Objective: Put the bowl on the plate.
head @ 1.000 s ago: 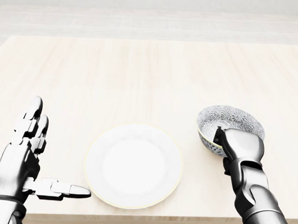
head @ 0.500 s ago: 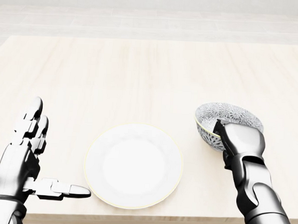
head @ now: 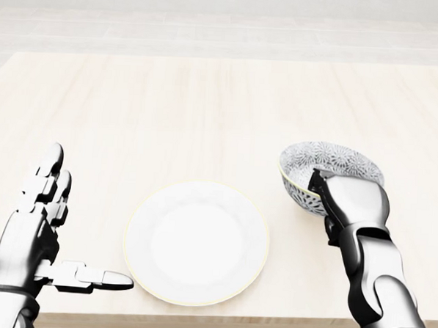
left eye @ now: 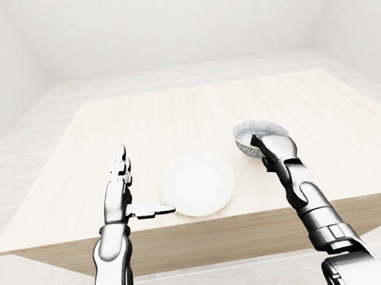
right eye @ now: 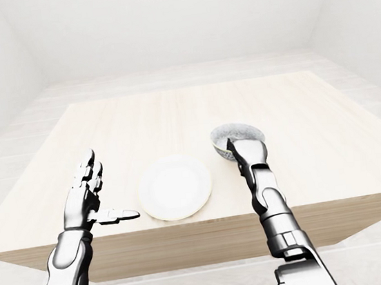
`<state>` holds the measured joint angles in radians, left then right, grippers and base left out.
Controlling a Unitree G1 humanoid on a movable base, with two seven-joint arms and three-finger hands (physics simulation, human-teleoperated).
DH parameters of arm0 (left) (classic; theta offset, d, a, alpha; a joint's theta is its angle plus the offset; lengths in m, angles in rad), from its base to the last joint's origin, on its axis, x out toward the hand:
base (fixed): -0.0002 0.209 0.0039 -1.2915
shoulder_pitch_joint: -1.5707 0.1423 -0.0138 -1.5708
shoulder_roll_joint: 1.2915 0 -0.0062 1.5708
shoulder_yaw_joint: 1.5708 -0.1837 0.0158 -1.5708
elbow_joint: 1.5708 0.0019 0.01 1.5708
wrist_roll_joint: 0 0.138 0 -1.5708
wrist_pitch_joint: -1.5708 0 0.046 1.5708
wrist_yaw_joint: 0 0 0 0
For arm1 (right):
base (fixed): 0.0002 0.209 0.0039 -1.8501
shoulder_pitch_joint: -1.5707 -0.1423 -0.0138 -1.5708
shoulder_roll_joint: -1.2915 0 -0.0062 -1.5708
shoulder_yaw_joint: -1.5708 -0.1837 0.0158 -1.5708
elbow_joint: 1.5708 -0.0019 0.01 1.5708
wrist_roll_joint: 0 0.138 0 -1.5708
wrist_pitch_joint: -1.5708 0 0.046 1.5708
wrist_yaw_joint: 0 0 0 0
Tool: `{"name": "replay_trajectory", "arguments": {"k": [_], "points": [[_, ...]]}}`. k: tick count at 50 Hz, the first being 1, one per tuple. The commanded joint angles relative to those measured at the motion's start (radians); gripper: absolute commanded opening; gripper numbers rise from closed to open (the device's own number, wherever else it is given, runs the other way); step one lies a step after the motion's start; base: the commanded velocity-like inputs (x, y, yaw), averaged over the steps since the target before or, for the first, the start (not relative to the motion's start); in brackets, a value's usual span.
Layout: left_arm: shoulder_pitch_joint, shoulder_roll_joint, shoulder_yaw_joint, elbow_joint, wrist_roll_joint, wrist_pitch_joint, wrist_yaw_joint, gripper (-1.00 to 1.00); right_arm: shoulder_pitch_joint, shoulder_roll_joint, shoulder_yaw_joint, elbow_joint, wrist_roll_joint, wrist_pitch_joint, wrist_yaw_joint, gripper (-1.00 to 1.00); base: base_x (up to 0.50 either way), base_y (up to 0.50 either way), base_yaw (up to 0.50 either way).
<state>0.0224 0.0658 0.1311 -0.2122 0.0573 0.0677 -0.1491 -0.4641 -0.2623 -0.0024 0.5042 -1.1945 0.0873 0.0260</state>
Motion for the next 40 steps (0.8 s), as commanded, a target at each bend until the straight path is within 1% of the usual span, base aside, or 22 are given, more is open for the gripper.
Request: {"name": "replay_trajectory", "arguments": {"k": [1,3,5,6,12,17,19,23,25,28,33,40], "points": [[-0.001,0.0,-0.002,0.007,0.006,-0.003,0.001,1.0,0.071,0.017,-0.012,-0.185,-0.064,0.0,0.044,-0.61,0.0,0.0,0.0],[-0.001,0.0,-0.003,0.007,0.008,-0.004,0.001,1.0,0.087,0.021,-0.013,-0.216,-0.075,0.0,0.05,-0.59,0.0,0.0,0.0],[-0.001,0.0,-0.002,0.003,0.006,0.001,0.001,1.0,0.1,0.025,-0.013,-0.243,-0.082,0.0,0.062,-0.58,0.0,0.0,0.0],[-0.001,0.0,-0.001,0.003,0.005,0.001,0.0,1.0,0.119,0.028,-0.012,-0.287,-0.09,0.0,0.073,-0.58,0.0,0.0,0.0],[-0.009,0.002,0.002,0.02,0.006,-0.006,0.002,1.0,0.166,0.045,-0.018,-0.391,-0.12,0.0,0.111,-0.58,0.0,0.0,0.0],[-0.009,0.004,0.005,0.015,0.002,-0.001,0.001,1.0,0.2,0.061,-0.02,-0.454,-0.143,0.0,0.129,-0.58,0.0,0.0,0.0],[-0.006,0.003,0.002,0.017,0.005,-0.006,0.002,1.0,0.223,0.07,-0.017,-0.499,-0.154,0.0,0.139,-0.58,0.0,0.0,0.0],[-0.007,0.003,0.003,0.015,0.006,-0.004,0.002,1.0,0.243,0.08,-0.016,-0.537,-0.167,0.0,0.141,-0.58,0.0,0.0,0.0],[-0.009,0.005,0.007,0.014,0.002,0.0,0.001,1.0,0.273,0.092,-0.009,-0.58,-0.18,0.0,0.147,-0.58,0.0,0.0,0.0],[-0.009,0.005,0.006,0.015,0.003,-0.001,0.002,1.0,0.288,0.102,-0.007,-0.601,-0.191,0.0,0.147,-0.58,0.0,0.0,0.0],[-0.008,0.004,0.003,0.019,0.006,-0.007,0.003,1.0,0.332,0.129,0.011,-0.667,-0.219,0.0,0.145,-0.55,0.0,0.0,0.0],[-0.005,0.005,0.005,0.024,0.007,-0.014,0.001,1.0,0.385,0.159,0.043,-0.712,-0.262,0.0,0.129,-0.58,0.0,0.0,0.0]]}}
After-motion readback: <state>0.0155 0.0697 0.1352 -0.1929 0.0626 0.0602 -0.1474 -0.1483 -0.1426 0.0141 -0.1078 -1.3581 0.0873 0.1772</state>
